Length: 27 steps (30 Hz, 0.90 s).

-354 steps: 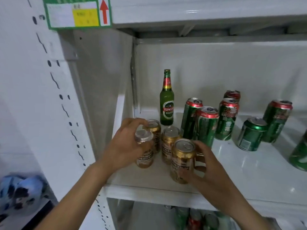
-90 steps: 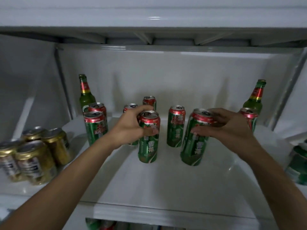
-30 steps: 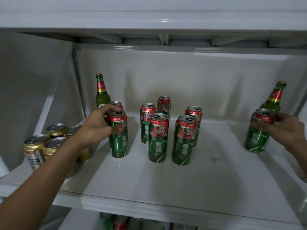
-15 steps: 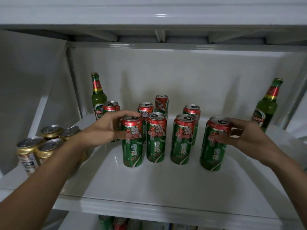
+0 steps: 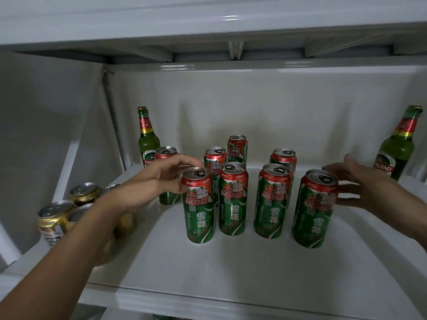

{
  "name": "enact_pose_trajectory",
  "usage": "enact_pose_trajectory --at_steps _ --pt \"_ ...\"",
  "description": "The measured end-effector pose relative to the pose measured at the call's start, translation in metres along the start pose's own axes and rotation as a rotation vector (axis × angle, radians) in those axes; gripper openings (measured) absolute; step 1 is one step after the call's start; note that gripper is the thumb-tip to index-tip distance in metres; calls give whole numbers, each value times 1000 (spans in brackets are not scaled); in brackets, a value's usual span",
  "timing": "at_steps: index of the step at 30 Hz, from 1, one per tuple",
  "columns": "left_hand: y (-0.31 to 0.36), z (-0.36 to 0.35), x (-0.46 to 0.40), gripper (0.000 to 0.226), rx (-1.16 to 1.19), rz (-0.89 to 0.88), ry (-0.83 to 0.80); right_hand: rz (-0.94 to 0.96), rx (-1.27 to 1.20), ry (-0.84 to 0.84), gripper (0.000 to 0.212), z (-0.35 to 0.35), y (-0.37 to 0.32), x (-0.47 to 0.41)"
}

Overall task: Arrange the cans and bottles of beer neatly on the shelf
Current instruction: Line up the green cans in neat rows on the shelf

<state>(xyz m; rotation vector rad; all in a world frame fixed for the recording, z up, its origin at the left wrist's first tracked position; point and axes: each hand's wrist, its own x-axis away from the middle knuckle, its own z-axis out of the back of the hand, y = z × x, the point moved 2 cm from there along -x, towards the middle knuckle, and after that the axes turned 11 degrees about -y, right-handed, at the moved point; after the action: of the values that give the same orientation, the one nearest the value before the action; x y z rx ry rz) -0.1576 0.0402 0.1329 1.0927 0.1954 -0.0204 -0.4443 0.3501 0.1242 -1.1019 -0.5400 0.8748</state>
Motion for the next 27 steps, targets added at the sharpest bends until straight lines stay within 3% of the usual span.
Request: enact_pose_trajectory --at_steps 2,4,6,8,10,12,17,20,27 --pt "12 17 -1 44 -96 -8 186 36 28 54 77 12 -13 -11" --pt "20 40 -9 34 -253 18 396 109 78 75 44 18 -35 -26" --pt "19 61 -25 37 -502 130 439 129 182 45 25 18 -54 -49" --pt "10 76 -43 49 -679 307 342 70 358 -85 36 14 -66 -75" --pt "-4 78 -53 65 -716 480 212 -29 474 -220 57 6 -70 -98" --pt "-17 75 -57 74 -705 543 171 -93 501 -306 70 -2 -68 -113" --pt "-27 74 -53 67 -702 455 303 -85 563 -342 54 -11 -52 -131" --pt "-20 75 -51 65 -650 420 260 -62 536 -256 43 -9 -51 -135" --pt "-5 57 -55 54 -536 342 123 -95 555 -155 44 1 -59 -128"
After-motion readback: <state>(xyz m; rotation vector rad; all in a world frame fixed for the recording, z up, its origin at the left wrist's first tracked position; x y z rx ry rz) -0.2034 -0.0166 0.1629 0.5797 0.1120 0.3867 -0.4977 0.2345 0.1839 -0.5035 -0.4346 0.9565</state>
